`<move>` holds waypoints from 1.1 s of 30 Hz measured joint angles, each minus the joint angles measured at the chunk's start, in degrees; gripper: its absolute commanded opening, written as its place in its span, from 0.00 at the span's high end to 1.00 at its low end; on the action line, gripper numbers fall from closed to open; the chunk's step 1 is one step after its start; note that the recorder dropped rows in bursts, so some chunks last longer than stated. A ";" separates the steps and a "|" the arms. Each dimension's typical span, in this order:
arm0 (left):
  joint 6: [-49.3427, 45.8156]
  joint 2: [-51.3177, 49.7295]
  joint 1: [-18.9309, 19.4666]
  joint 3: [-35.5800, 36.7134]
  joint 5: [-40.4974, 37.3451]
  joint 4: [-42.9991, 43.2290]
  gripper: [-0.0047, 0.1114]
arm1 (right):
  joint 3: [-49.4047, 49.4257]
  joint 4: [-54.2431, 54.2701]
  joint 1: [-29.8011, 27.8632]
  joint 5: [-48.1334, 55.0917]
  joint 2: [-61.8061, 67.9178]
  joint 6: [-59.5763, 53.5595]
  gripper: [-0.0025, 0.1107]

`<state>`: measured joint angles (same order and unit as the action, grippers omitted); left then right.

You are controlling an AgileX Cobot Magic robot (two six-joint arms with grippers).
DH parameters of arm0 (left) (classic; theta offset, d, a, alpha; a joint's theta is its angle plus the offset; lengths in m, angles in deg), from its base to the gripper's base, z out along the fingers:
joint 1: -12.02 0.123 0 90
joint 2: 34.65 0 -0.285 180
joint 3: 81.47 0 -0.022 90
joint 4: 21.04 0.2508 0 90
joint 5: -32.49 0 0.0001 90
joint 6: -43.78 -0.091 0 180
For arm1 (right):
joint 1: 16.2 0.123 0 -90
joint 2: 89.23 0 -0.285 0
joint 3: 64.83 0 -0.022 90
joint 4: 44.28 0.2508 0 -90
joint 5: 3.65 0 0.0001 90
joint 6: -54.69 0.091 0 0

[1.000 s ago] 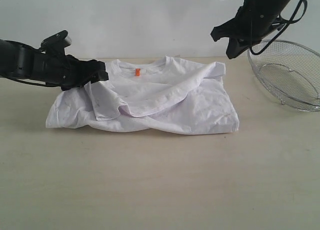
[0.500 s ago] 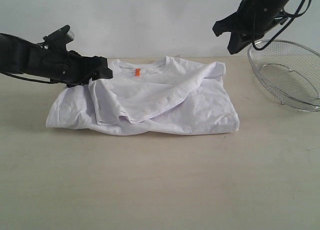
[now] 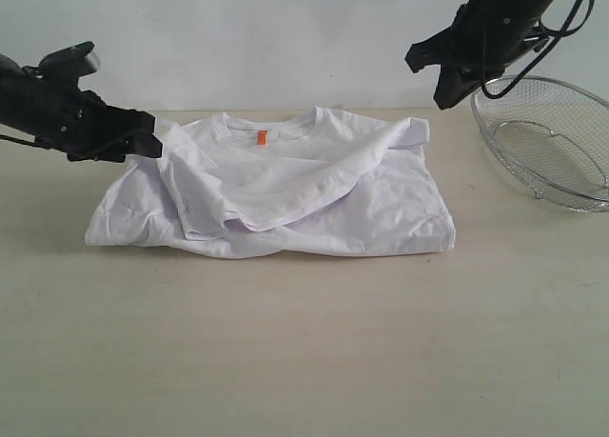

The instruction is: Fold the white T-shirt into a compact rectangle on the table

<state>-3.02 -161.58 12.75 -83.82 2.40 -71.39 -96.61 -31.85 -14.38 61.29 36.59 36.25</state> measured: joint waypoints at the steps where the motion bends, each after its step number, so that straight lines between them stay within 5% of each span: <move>1: 0.53 0.00 0.00 -0.25 -0.83 0.11 0.58 | 0.00 0.12 0.00 0.47 0.00 -0.13 0.98; 2: 1.37 0.28 0.00 -0.34 -3.70 0.39 0.64 | 0.00 0.52 0.00 1.84 0.00 -0.66 0.98; 3: 1.65 0.55 0.00 -0.34 -5.20 0.96 0.82 | 0.00 0.78 0.00 2.40 0.00 -0.78 0.98; 5: 1.77 2.12 0.00 -0.34 -10.54 3.84 0.92 | 0.00 1.03 0.64 3.89 0.00 -1.01 0.98; 13: 9.71 4.40 -0.11 0.99 -17.27 17.08 0.92 | 10.64 -3.19 9.84 -4.99 -0.21 4.58 0.98; 20: 10.22 -0.84 -2.13 1.37 -15.13 17.08 0.92 | 19.00 -7.04 10.09 -17.61 0.80 10.12 0.98; 28: 19.43 -3.14 -2.36 1.37 -12.19 26.70 0.92 | 19.47 -21.43 9.33 -16.48 6.06 20.06 0.98; 33: 19.14 3.34 0.06 1.37 -11.29 28.69 0.92 | 19.82 -24.55 4.16 -12.73 2.44 22.30 0.98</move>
<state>16.12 -158.24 12.81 -82.45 -8.90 -42.70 -76.79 -56.40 -10.22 48.56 39.03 58.55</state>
